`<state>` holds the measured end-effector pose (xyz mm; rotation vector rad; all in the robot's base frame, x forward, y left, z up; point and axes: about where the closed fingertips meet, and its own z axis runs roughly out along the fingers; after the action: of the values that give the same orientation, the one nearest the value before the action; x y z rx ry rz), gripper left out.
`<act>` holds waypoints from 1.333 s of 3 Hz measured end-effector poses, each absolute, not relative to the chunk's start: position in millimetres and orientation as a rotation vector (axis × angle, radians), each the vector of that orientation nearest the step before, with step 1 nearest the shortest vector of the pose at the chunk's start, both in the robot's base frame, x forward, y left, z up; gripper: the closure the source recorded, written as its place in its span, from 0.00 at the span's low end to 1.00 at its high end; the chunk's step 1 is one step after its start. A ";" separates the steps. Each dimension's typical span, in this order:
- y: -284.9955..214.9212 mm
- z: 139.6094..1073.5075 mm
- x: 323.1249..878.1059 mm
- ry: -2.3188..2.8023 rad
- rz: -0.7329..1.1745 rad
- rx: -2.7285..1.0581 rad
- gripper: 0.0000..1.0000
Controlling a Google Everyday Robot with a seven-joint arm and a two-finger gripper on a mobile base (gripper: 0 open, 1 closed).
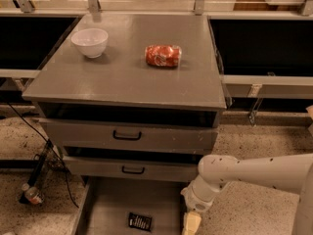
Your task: Pick rxbar chocolate from bottom drawer and place on counter
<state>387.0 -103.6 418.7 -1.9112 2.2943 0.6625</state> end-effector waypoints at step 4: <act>-79.5 365.0 404.7 2.332 0.632 -1.739 0.00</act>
Offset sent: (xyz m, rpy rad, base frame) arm 0.0156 0.0080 -0.0408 -0.0102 -0.0604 -0.1358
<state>404.7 -79.5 365.0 -1.7386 2.3315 0.6322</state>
